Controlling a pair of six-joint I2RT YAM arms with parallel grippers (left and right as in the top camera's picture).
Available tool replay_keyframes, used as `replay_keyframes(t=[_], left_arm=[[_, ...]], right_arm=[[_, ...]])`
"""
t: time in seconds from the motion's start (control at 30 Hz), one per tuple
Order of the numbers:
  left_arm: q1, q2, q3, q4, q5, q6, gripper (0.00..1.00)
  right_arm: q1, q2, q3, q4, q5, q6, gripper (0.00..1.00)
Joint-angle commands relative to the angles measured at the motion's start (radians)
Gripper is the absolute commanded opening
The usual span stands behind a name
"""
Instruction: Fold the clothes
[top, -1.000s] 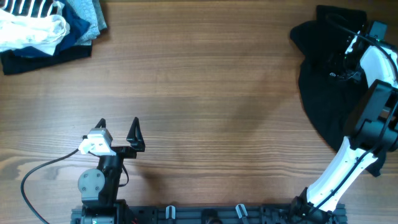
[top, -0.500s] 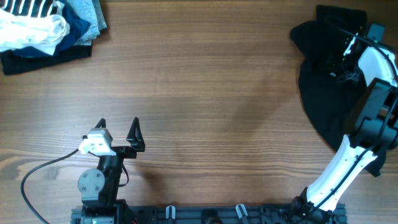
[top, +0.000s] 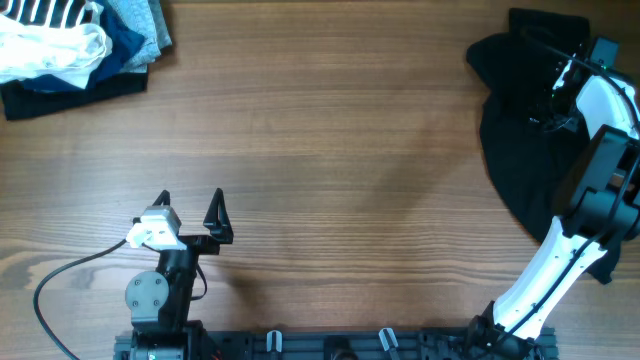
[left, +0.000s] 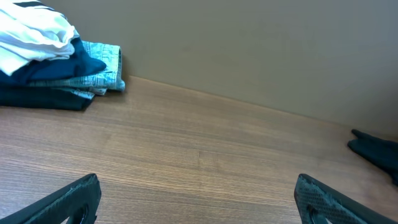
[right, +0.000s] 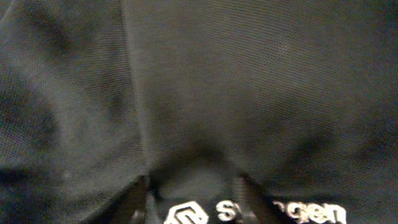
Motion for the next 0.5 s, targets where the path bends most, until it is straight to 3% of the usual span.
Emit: replay_keyframes(t=[0.0,0.23,0.33,0.47], left_arm=[[0.003,-0.007,-0.006,-0.001,0.012,0.02,1.0],[0.003,-0.007,-0.006,-0.001,0.012,0.02,1.0],[0.003,-0.007,-0.006,-0.001,0.013,0.02,1.0],[0.003,-0.007,-0.006,-0.001,0.012,0.02,1.0]], right_arm=[[0.001,0.026,-0.009,-0.01,0.003,0.003,0.61],[0.011,0.026,-0.01,-0.011,0.0,0.0,0.63],[0.01,0.026,-0.01,-0.011,0.0,0.001,0.56],[0.011,0.026,-0.01,-0.011,0.0,0.005,0.38]])
